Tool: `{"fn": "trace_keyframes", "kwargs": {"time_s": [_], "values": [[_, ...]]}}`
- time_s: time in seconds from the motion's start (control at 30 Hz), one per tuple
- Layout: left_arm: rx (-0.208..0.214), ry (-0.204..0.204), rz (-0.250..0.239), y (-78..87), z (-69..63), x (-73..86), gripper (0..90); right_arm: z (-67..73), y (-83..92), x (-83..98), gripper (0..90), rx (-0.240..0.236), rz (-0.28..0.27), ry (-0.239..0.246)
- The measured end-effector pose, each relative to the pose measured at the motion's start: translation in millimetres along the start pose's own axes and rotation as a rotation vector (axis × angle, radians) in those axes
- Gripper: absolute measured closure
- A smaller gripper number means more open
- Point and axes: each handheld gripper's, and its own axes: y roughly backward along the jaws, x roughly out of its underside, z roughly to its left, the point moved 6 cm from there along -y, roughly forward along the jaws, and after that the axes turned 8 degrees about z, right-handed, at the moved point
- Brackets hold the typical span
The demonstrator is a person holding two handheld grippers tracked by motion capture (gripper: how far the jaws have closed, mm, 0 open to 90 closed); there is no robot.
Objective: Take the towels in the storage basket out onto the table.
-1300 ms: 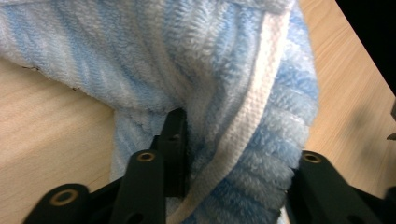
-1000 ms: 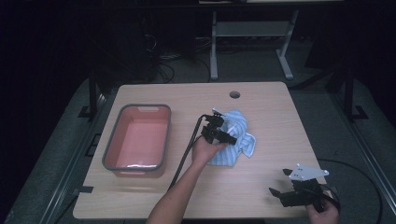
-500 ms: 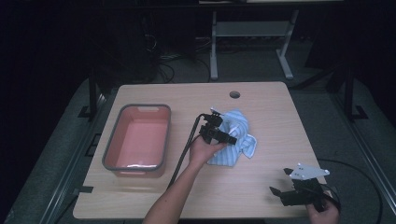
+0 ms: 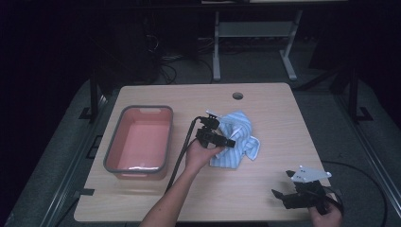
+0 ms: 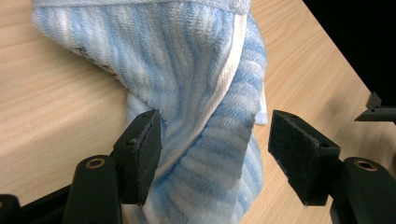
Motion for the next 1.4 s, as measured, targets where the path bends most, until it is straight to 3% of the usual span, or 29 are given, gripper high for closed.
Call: {"fn": "trace_keyframes", "kwargs": {"time_s": [1.07, 1.4], "values": [[0.033, -0.060, -0.056, 38.6, -0.9, 33.0, 31.8, 0.3, 0.2, -2.1, 13.9, 0.025, 0.005, 0.014], [0.049, -0.084, -0.062, 43.3, -4.3, 48.8, 31.9, -0.2, 0.0, -1.8, 13.8, 0.026, 0.007, 0.013]]}}
